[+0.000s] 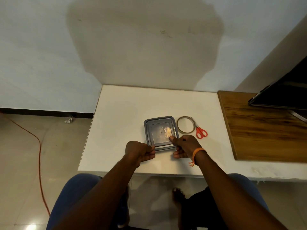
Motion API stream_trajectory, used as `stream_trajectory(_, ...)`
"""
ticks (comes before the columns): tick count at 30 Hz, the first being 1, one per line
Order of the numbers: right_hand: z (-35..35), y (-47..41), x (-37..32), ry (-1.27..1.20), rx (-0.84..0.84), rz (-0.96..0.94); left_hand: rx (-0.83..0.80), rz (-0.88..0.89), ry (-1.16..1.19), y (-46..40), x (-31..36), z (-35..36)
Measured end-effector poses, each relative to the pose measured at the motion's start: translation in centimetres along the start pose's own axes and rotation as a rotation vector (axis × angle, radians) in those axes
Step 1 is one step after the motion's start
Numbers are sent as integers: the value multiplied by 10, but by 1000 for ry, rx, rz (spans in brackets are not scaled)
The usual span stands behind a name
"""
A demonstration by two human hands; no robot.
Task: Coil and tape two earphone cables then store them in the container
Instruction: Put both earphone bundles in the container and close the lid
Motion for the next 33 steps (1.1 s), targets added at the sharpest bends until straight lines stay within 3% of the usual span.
stream_trajectory(3,-10,-1,-17,167,71,-78,8,68,-87,5,2,-2)
stream_trajectory(5,-15,0,-39,272,107,-261,19,162,-183,6,7,-6)
stream_trajectory(7,-12,2,-53,164,29,-418,20,237,-238,8,13,-9)
stream_trajectory(10,-14,4,-58,-66,-29,-460,-10,288,-292,10,20,-9)
stream_trajectory(13,-19,12,-68,-79,-16,-523,-7,325,-366,9,28,-9)
stream_trajectory(19,-26,26,-82,-99,24,-588,104,450,-814,19,63,-3)
stream_trajectory(25,-24,26,-82,-10,-26,-575,60,735,-655,44,101,10)
stream_trajectory(33,-14,20,-77,-36,-40,-545,183,831,-712,48,105,10)
Point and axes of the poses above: each hand's wrist, its own y-axis away from the middle knuckle, its own z-axis out of the palm, x = y × z, the point moved 7 cm from there along -y, towards the middle knuckle, and after that the axes turned 15 degrees about -x, right-handed, at the moved point
